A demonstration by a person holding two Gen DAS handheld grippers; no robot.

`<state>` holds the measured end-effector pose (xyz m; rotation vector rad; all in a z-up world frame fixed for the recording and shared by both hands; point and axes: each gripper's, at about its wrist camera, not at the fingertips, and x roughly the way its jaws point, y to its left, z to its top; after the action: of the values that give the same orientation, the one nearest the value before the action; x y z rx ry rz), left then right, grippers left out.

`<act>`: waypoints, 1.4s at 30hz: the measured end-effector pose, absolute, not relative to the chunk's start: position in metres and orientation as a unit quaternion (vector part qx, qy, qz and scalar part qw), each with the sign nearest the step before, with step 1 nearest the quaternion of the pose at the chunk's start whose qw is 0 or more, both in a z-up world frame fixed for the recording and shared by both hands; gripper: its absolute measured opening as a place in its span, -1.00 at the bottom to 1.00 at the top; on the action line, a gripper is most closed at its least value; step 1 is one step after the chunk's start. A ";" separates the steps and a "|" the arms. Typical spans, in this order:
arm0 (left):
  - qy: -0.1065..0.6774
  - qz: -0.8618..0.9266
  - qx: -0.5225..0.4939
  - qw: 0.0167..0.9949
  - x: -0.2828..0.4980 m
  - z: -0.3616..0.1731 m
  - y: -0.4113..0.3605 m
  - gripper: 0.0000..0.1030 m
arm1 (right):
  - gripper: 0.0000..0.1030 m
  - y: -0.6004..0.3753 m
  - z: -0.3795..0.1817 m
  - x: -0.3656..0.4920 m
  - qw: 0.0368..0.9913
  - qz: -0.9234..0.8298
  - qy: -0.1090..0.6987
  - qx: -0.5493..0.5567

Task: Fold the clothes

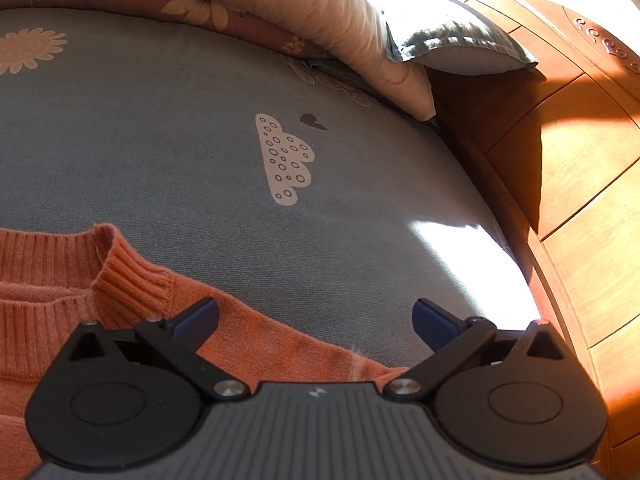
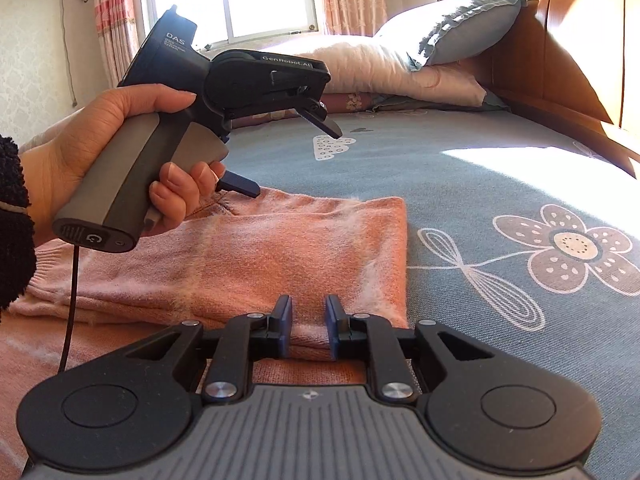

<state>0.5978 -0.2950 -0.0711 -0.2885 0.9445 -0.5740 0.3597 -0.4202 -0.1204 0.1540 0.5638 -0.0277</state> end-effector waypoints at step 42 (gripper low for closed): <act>0.449 -0.337 -0.244 0.791 0.494 -0.113 -0.266 0.98 | 0.29 -0.506 -0.088 0.335 0.933 -0.060 0.289 0.207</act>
<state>0.4937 -0.2658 -0.1127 -0.5258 0.9670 -0.7253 0.3353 -0.5058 -0.0876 0.4237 0.5905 -0.1222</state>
